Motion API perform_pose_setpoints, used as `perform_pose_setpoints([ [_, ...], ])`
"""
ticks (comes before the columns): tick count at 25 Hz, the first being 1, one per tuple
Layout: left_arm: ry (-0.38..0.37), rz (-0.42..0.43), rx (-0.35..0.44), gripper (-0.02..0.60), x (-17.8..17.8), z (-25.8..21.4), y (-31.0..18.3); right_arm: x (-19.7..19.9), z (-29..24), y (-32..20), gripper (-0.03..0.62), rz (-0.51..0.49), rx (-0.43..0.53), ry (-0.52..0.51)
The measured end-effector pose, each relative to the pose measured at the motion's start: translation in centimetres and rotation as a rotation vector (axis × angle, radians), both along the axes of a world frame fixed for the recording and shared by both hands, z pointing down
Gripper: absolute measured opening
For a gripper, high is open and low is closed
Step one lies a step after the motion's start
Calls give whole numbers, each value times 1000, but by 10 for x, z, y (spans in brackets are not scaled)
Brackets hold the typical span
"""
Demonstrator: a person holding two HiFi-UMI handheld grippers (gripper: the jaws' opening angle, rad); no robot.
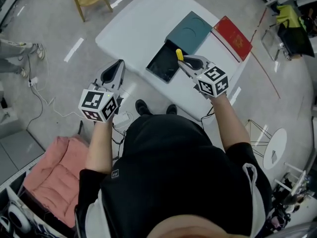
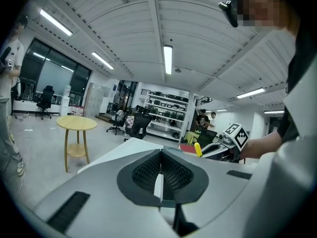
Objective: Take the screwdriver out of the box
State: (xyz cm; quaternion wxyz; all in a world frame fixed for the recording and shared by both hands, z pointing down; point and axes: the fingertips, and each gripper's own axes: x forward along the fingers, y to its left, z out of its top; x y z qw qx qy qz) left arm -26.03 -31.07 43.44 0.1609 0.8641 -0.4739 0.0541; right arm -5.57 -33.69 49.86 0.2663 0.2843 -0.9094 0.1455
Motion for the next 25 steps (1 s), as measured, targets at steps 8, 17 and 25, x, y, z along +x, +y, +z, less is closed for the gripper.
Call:
perform_pose_setpoints([
  [8, -28, -44, 61, 11, 55, -38, 11, 63, -74, 11, 78, 28, 79, -188],
  [17, -71, -113, 144, 11, 106, -89, 36, 120, -153, 28, 77, -18, 211, -370],
  [25, -94, -170, 178, 11, 91, -108, 53, 119, -181, 37, 77, -54, 265, -441],
])
